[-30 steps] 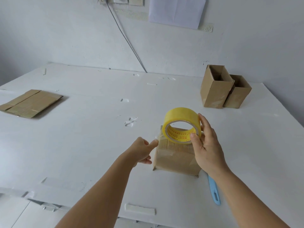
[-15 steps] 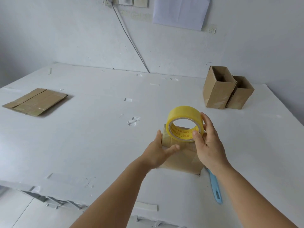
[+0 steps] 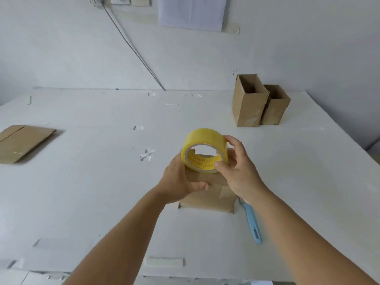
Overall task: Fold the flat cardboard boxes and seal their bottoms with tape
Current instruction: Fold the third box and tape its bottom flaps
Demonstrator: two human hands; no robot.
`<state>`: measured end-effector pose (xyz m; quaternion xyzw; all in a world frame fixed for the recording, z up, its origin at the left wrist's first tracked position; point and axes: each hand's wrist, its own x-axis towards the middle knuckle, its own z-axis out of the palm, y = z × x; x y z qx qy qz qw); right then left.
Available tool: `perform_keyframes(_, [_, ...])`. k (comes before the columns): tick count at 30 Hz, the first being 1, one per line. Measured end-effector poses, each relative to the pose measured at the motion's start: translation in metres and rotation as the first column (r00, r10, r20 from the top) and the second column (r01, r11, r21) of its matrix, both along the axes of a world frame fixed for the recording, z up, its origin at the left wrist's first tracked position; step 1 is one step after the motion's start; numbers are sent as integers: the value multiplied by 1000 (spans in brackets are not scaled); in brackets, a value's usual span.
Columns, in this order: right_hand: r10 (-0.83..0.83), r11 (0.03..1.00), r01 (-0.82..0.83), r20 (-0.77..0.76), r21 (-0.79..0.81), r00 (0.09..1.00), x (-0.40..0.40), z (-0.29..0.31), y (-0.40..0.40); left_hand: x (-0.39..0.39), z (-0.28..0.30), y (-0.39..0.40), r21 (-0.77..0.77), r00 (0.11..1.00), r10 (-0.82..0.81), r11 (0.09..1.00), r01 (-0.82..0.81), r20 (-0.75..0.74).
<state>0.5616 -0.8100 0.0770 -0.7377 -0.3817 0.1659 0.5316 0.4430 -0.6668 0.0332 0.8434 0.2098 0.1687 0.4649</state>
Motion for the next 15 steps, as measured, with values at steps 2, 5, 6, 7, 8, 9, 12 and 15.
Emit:
perform_keyframes(2, [-6,1000,6,5,5,1000,9,10,-8,1,2,2,93,997,-9,996,16,-72])
perform_keyframes(5, [-7,1000,6,23,5,1000,32,26,-30,-2,11,-1,155,987,-10,987,35,-158])
perform_keyframes(6, [-7,1000,8,41,-10,999,41,30,-39,-2,11,0,161,987,-7,986,34,-163])
perform_keyframes(7, [-6,999,8,56,-36,998,49,34,-47,-2,12,-1,163,986,-8,986,36,-169])
perform_keyframes(8, [-1,998,5,60,-67,998,55,36,-54,-1,12,-1,173,986,-7,984,37,-169])
perform_keyframes(9, [11,996,-6,56,-94,998,59,37,-60,-1,12,-1,184,985,-6,982,38,-170])
perform_keyframes(12, [49,992,-43,46,-117,998,62,39,-67,0,13,-3,200,985,-8,979,43,-174])
perform_keyframes(15, [63,990,-56,50,-126,997,65,43,-68,0,15,-4,224,982,-6,973,49,-190])
